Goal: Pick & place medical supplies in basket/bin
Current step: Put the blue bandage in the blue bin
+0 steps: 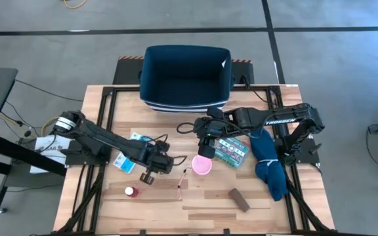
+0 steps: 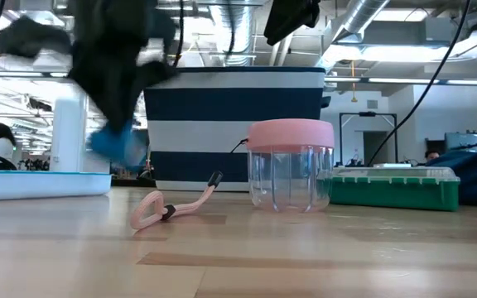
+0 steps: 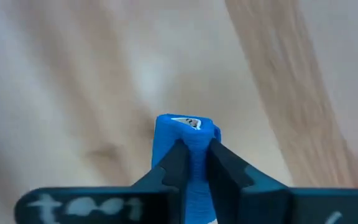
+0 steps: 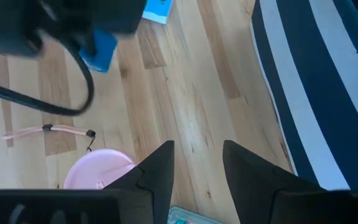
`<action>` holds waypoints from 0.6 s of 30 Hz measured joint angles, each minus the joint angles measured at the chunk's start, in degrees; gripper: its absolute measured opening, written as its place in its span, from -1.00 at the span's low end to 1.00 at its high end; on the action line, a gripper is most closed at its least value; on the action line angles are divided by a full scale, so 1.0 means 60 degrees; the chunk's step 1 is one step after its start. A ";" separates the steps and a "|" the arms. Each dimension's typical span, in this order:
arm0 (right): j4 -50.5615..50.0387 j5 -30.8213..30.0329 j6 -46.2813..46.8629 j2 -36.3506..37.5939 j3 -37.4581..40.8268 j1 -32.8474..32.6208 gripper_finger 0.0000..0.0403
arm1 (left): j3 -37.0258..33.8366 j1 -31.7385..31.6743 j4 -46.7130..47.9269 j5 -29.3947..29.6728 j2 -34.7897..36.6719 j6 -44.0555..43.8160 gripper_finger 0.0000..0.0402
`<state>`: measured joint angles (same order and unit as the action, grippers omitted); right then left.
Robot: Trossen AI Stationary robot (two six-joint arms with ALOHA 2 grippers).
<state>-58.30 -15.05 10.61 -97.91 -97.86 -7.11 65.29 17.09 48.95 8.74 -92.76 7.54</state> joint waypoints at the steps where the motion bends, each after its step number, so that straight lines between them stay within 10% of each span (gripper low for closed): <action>1: -0.0003 0.0000 0.0006 0.0000 0.0000 0.0000 -0.36 | 0.0356 0.0010 0.0437 0.0523 0.0186 0.0024 -0.88; 8: -0.0735 0.0007 0.0754 0.0000 0.0000 -0.0003 -0.36 | 0.3034 -0.0115 0.2372 0.4807 0.1639 0.0509 -0.89; 18: -0.0618 0.0004 0.1086 0.0004 0.0000 -0.0291 -0.36 | 0.4503 -0.3530 -0.0331 0.3571 0.2919 0.1462 -0.85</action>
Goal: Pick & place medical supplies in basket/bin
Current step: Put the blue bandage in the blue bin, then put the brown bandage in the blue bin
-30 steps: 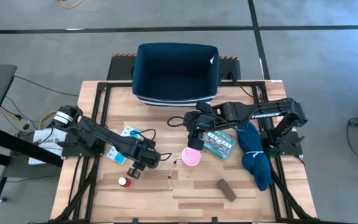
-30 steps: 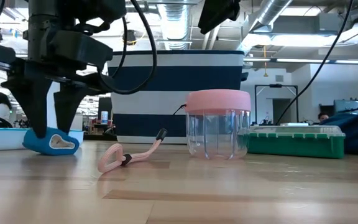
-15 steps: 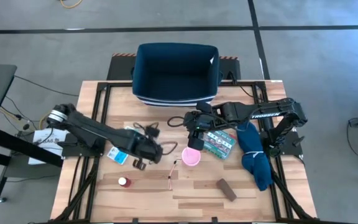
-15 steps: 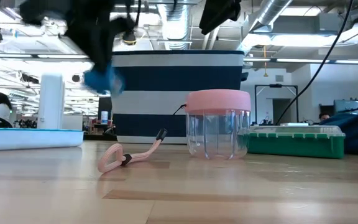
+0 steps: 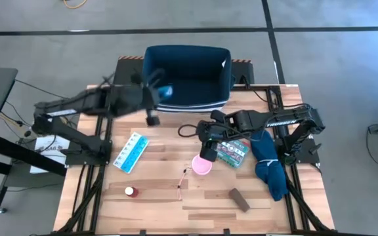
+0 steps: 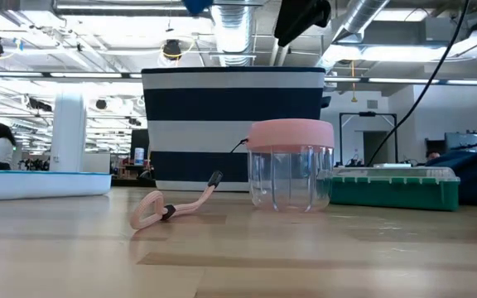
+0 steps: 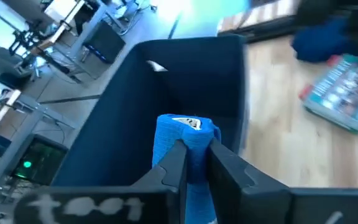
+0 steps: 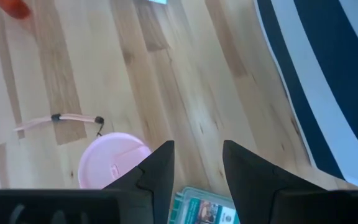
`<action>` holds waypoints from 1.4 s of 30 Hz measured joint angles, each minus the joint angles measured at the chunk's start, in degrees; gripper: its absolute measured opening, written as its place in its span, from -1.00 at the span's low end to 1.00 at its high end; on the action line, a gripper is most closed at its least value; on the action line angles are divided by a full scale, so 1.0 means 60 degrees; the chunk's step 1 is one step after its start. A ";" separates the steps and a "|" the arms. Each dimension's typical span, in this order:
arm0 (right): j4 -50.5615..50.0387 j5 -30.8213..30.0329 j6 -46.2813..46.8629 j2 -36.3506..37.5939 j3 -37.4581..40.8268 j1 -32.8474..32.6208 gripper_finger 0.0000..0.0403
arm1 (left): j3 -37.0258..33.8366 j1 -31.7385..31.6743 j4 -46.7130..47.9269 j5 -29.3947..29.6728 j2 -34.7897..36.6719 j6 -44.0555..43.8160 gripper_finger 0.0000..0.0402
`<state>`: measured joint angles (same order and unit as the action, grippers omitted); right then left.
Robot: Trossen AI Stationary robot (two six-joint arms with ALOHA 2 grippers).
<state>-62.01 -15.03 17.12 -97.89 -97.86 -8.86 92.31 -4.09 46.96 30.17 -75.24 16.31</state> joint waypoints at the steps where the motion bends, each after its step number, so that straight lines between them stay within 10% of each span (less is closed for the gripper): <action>1: 0.0068 -0.0004 0.0000 0.0000 0.0000 -0.0024 -0.36 | -0.0007 -0.0608 -0.0082 -0.0580 -0.0044 0.0082 -0.85; 6: 0.0188 -0.0011 -0.0004 0.0000 0.0000 -0.0091 -0.36 | -0.0014 -0.3063 -0.0382 -0.2908 -0.0865 -0.0038 -0.84; 13: 0.0192 -0.0011 -0.0004 0.0000 0.0000 -0.0074 -0.36 | -0.0016 -0.4672 -0.1216 -0.3222 -0.2408 0.0802 -0.69; 28: -0.0062 0.0044 -0.0099 0.0000 0.0000 -0.0218 -0.13 | -0.0010 -0.4769 -0.1413 -0.2699 -0.3061 0.2105 0.07; 42: -0.3102 0.3034 0.7631 -0.0936 0.0007 -0.2899 0.19 | 0.0004 -0.4663 -0.1549 -0.2800 -0.2747 0.1720 0.12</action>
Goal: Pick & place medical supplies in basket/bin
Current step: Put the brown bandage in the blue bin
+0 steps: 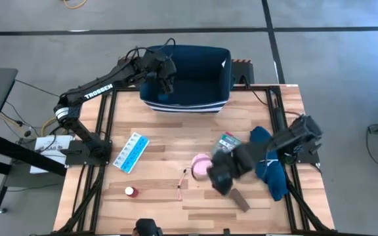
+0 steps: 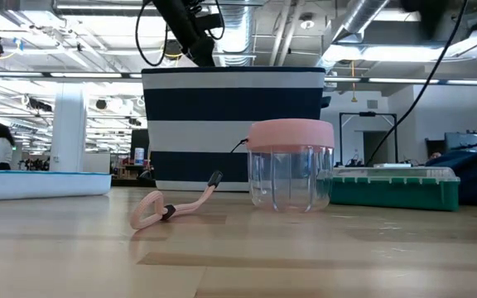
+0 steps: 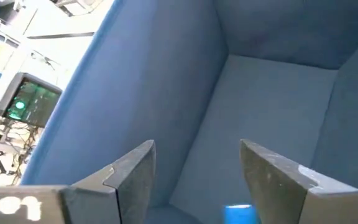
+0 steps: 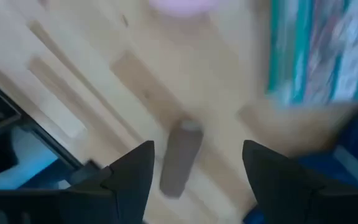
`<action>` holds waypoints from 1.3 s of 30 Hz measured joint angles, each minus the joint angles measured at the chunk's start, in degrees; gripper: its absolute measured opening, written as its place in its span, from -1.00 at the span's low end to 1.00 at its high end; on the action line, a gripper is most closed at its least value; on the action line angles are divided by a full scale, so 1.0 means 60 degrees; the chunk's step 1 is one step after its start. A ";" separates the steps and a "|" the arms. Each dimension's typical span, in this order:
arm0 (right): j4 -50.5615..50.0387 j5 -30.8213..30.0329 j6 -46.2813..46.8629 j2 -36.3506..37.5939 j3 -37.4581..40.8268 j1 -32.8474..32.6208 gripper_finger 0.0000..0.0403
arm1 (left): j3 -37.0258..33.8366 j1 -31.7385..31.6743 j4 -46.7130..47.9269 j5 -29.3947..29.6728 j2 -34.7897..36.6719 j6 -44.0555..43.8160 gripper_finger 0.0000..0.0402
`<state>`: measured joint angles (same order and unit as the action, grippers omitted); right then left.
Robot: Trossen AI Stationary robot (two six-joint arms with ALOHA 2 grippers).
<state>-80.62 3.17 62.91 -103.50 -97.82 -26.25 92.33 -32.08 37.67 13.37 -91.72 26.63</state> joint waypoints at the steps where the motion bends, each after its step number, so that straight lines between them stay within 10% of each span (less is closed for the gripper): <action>1: -0.0034 0.0098 0.0470 -0.0203 0.0000 -0.0283 0.19 | 0.0000 0.0036 0.0007 -0.0015 0.0000 -0.0006 0.12; 11: 0.0630 0.1989 0.1614 -0.2277 -0.0004 -0.1477 0.19 | 0.0000 0.0117 -0.0073 -0.0142 0.0000 0.0058 0.12; 39: 0.2365 0.1714 0.3582 -0.2678 0.2071 -0.2362 0.19 | 0.0000 0.0160 -0.0274 -0.1186 -0.0011 0.0433 0.12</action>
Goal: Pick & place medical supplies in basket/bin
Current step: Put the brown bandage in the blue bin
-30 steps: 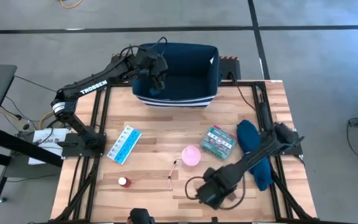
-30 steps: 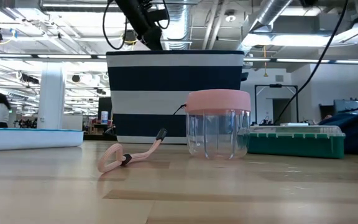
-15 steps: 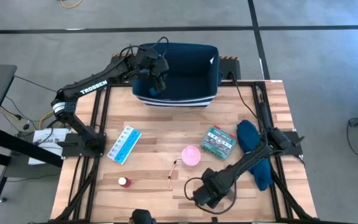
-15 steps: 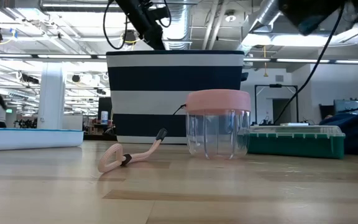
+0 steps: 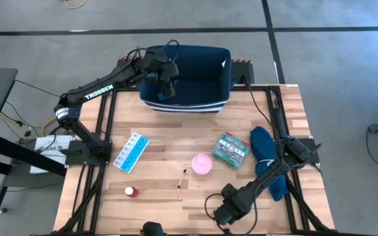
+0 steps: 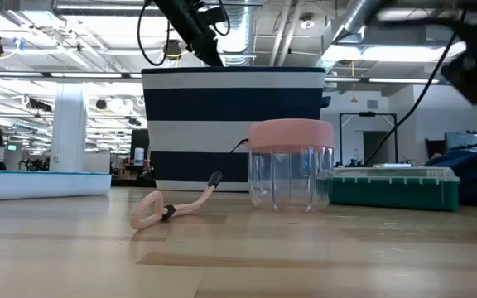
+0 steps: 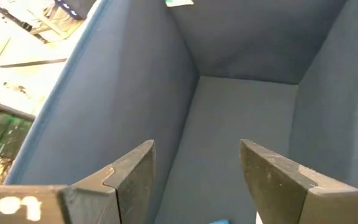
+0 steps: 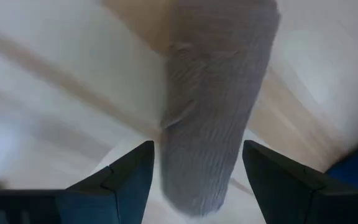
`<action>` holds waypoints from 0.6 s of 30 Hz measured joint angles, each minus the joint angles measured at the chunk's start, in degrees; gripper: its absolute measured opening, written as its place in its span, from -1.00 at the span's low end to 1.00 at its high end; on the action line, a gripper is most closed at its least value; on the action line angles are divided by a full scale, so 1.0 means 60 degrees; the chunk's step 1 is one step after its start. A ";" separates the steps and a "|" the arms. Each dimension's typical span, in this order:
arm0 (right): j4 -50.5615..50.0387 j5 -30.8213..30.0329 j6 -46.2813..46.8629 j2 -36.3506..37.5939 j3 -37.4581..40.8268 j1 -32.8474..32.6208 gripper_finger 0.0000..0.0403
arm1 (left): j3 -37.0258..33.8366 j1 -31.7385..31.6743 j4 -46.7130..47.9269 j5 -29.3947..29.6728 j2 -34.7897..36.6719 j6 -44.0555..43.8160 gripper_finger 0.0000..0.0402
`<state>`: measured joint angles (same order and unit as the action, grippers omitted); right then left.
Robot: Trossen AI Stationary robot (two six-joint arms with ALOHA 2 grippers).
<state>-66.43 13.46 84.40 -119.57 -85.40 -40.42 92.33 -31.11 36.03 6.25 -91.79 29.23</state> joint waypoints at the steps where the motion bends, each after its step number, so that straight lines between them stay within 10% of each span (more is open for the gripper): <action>1: 0.0156 0.0003 0.0040 0.0000 0.0153 0.0004 0.19 | 0.0000 0.0000 -0.0006 -0.0059 0.0000 0.0000 0.12; 18: 0.1711 -0.1710 -0.1794 0.0000 -0.0603 0.0646 -0.71 | -0.0004 0.0007 -0.0156 -0.1106 0.0000 0.0004 0.12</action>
<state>-56.17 3.20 73.64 -119.57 -89.01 -36.55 92.31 -31.07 35.09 -0.38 -91.79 29.26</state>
